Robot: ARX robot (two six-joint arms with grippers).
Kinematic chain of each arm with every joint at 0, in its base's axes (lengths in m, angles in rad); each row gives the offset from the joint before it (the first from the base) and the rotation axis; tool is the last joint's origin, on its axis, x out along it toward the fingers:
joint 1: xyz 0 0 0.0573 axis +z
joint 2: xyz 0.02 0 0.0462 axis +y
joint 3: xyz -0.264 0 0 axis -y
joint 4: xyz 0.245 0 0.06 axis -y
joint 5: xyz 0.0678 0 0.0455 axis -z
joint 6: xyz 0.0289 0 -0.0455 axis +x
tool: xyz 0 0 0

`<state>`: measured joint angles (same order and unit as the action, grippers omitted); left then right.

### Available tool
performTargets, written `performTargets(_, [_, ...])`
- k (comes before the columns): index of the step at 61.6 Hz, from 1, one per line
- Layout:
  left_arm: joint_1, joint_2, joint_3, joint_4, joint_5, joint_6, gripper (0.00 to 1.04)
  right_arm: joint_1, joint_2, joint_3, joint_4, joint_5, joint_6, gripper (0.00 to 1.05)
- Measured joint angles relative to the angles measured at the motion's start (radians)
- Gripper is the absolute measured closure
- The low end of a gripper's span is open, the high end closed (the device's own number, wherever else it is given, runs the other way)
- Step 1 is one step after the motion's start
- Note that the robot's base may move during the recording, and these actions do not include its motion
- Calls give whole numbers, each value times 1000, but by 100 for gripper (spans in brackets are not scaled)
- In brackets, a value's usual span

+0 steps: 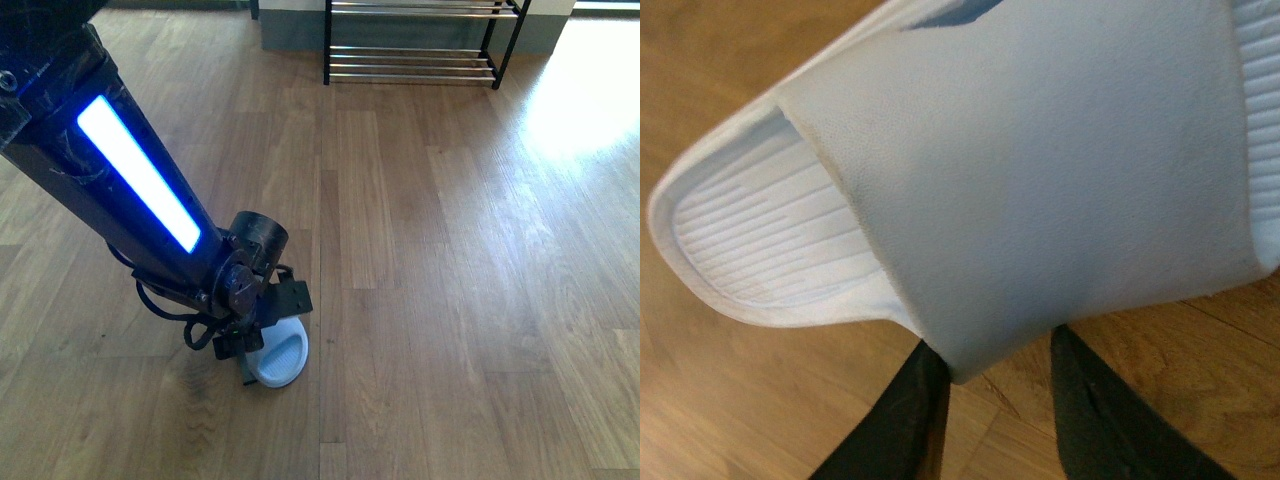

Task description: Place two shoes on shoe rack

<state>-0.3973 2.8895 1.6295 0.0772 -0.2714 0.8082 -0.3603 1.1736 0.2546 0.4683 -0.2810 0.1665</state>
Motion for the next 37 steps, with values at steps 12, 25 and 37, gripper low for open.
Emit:
performTargets(12, [2,-64,-84,17,-53,-326,103,0,0,0,0,0,0,101])
performTargets(25, [40,-103,-170,69,-107,-566,103,0,0,0,0,0,0,101])
performTargets(37, [55,-108,-192,90,-94,-749,103,0,0,0,0,0,0,101])
